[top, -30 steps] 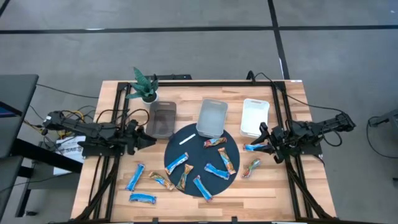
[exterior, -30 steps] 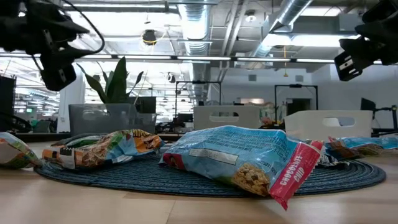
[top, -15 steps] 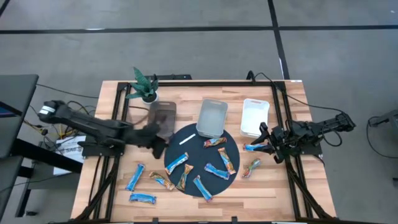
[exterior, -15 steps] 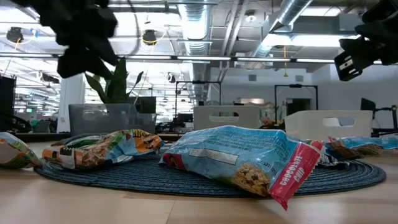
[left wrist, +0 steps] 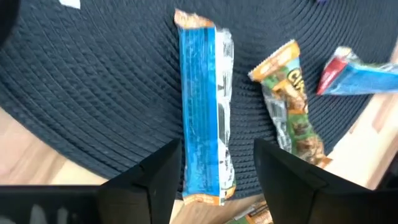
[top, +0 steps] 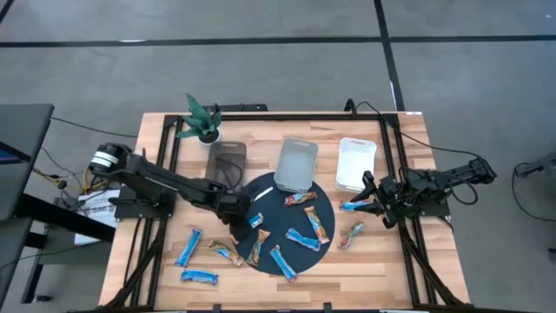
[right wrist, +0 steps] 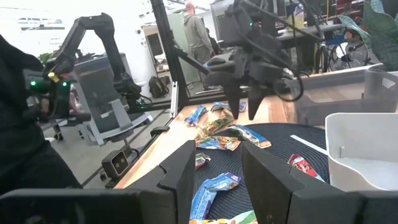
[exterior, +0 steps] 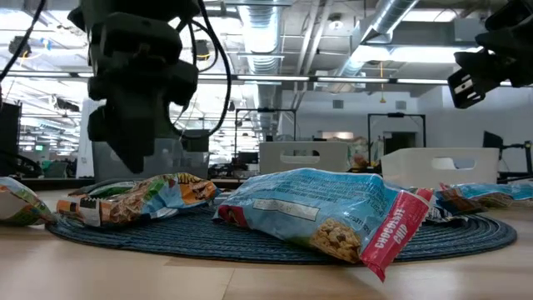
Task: Pick and place Granola Bars by type
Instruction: Put the yellow granola bar into the black bin
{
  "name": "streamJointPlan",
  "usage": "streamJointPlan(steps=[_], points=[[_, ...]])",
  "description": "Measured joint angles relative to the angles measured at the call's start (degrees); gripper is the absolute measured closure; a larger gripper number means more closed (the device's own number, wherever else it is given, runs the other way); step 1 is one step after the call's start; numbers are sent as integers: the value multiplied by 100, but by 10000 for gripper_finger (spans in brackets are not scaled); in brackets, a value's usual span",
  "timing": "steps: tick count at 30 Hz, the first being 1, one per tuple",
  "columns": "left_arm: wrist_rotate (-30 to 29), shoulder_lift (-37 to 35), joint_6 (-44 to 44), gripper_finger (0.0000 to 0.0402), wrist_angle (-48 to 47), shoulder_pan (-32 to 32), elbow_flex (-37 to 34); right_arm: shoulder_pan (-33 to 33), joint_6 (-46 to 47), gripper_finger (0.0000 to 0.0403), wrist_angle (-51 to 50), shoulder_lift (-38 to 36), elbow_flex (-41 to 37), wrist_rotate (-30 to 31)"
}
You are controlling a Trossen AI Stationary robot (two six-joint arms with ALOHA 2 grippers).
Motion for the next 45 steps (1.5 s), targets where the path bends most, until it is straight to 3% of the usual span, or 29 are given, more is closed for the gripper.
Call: streamJointPlan(steps=[8,18,24,29,38,45], points=[[-413,60,120,200,-33,-146,45,1,0,281,0,0,-1,-1],[-297,680,378,200,68,-219,50,-1,0,281,1,-1,-1,1],[-430,696,375,204,89,-203,54,0,0,281,-1,-2,1,1],[-425,696,373,242,85,-196,49,0,1,281,-1,-2,-1,-1],[-149,694,336,357,59,-194,88,-1,0,281,-1,-2,0,-1],[-285,705,553,369,-221,-169,672,-1,0,281,-1,-2,1,-1]])
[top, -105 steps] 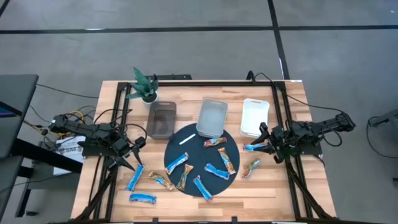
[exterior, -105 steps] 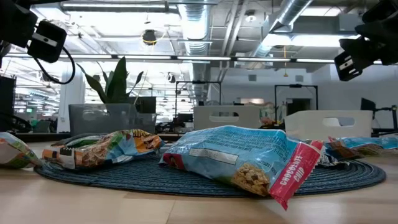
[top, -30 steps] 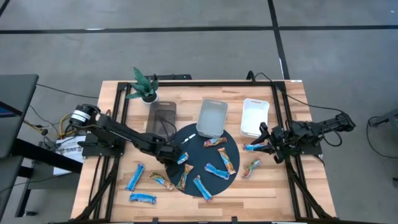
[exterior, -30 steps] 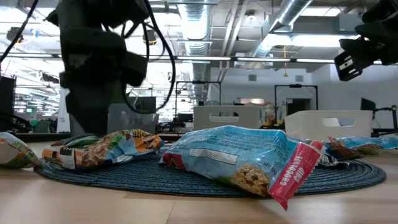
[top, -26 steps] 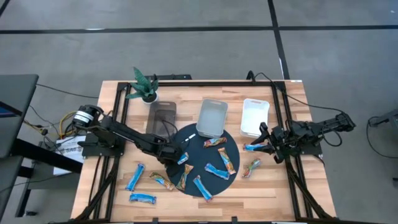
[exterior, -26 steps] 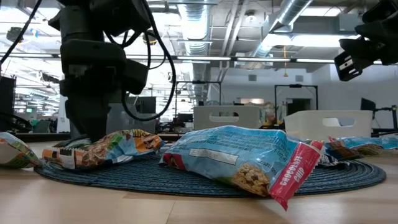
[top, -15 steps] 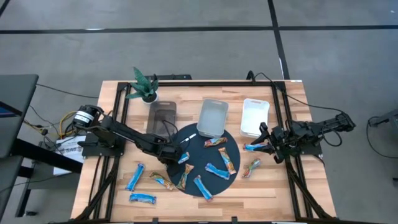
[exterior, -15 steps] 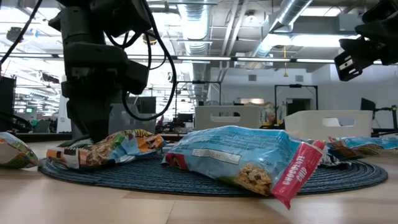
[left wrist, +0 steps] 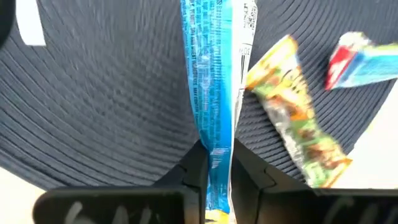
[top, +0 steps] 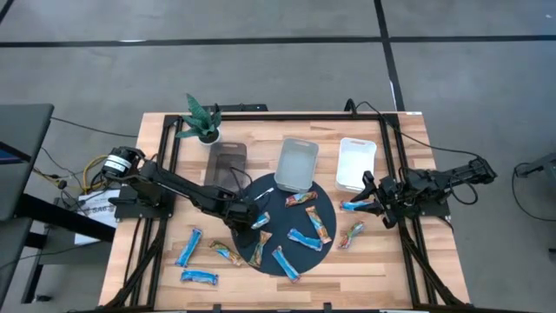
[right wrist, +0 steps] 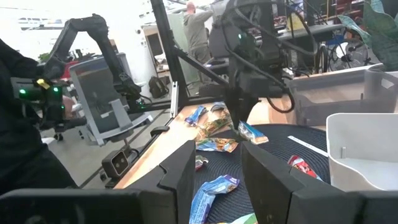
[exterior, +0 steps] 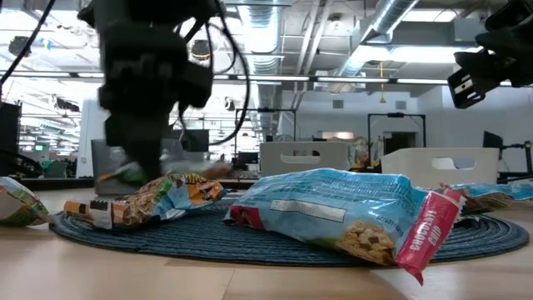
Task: Pick and place Granola Bars by type
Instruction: Put the yellow granola bar into the black bin
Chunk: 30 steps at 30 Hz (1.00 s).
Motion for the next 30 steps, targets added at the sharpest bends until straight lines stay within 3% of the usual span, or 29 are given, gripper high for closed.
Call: streamJointPlan(steps=[4,11,13,19,23,30], points=[[-359,-50,146,370,-559,86,560,2,0,281,2,0,0,0],[-2079,-848,41,370,-1579,516,1324,0,0,281,2,0,0,0],[-2293,-1246,-145,371,-1949,756,1340,0,0,281,2,2,0,0],[-2505,-2339,-254,380,-3248,1711,1331,0,0,281,2,1,-1,0],[-2281,-2724,-36,388,-3848,2392,1331,0,0,281,0,0,0,0],[-1537,-2771,451,385,-3745,3040,951,1,0,281,2,0,0,0]])
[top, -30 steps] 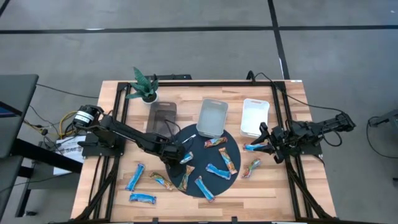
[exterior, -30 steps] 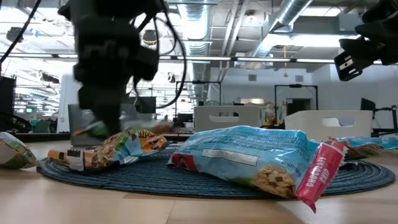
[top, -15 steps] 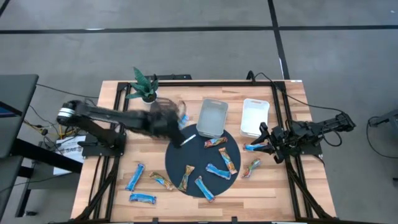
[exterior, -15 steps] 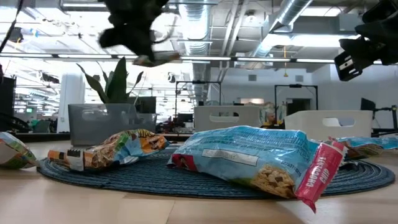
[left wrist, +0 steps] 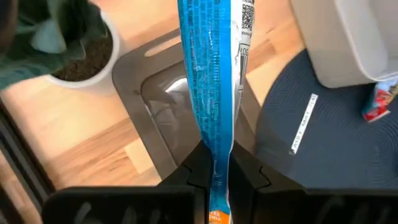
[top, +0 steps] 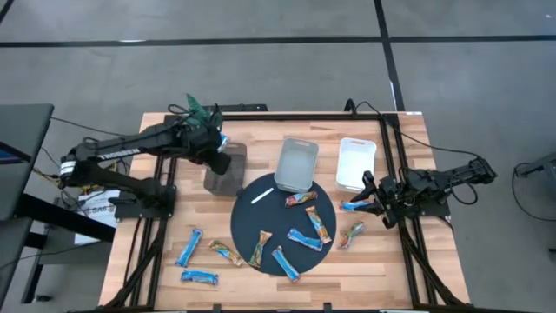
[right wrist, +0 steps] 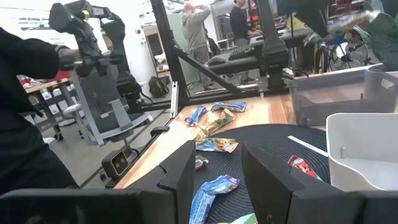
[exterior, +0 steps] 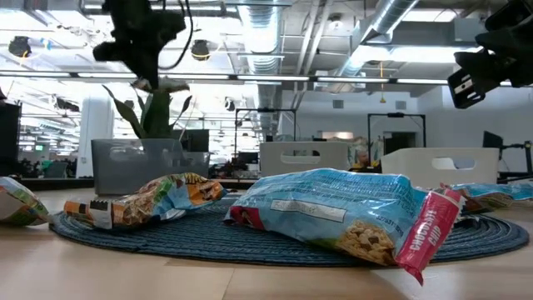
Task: Pick and place Granola Bars by type
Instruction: Put the yellow granola bar into the black bin
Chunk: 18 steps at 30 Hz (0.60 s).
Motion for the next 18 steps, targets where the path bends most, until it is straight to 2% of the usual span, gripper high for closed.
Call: streamJointPlan(steps=[7,18], points=[[88,11,113,372,660,116,-503,0,0,281,0,0,0,0],[136,-4,162,292,726,114,-503,-2,0,281,0,0,1,0]])
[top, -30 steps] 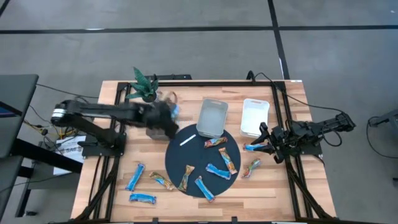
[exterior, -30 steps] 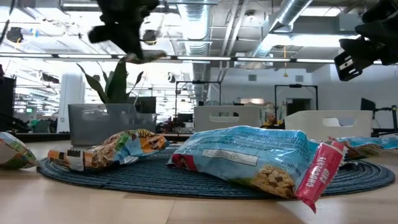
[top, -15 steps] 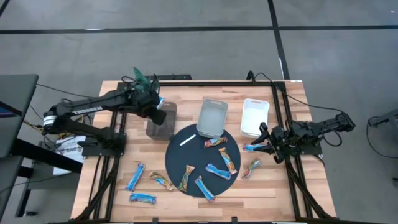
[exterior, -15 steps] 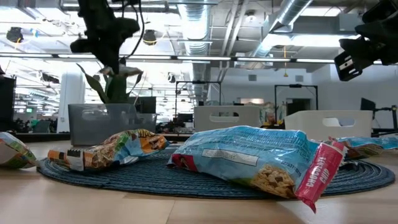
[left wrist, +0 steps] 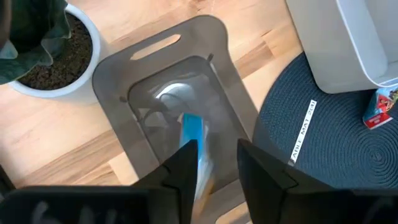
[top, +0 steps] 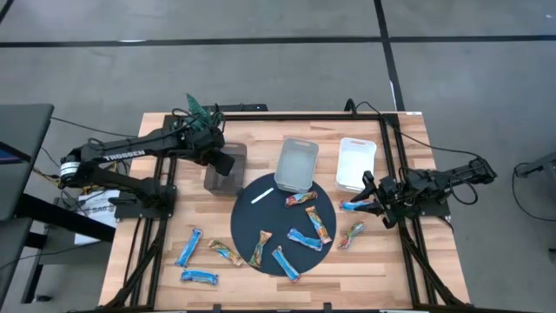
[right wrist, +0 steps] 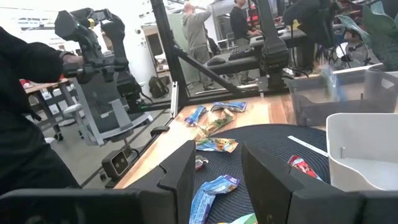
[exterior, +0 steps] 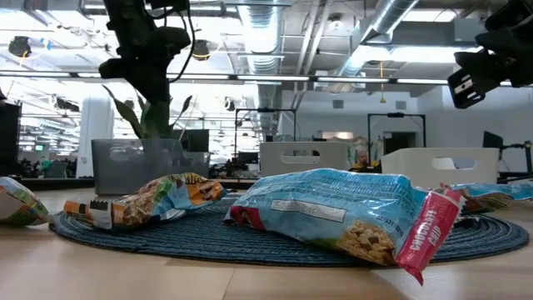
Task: Pick and place Granola Bars by type
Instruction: Put the yellow granola bar into the black bin
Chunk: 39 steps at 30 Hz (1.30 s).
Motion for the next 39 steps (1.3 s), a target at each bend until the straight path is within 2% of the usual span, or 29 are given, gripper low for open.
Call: streamJointPlan(steps=[5,9,15,18,20,24,29,32,39], points=[[260,0,334,262,155,-27,0,2,0,281,-1,0,-2,0],[735,0,605,257,820,-262,0,2,0,281,-1,0,-2,2],[1950,0,1211,259,1696,-898,0,2,0,281,1,0,-2,2],[2660,0,1472,259,1786,-1362,0,2,0,281,1,0,0,0],[2892,0,1518,259,1774,-1747,0,2,0,281,0,0,-2,2],[2805,61,1760,260,1697,-2554,0,2,0,281,-1,2,0,0],[2019,205,2124,260,1396,-3347,-6,2,0,281,-1,1,-1,2],[1800,486,2159,260,1403,-3646,10,0,0,281,4,0,0,0],[2112,1576,2230,260,1265,-3972,0,2,0,281,3,-3,0,0]])
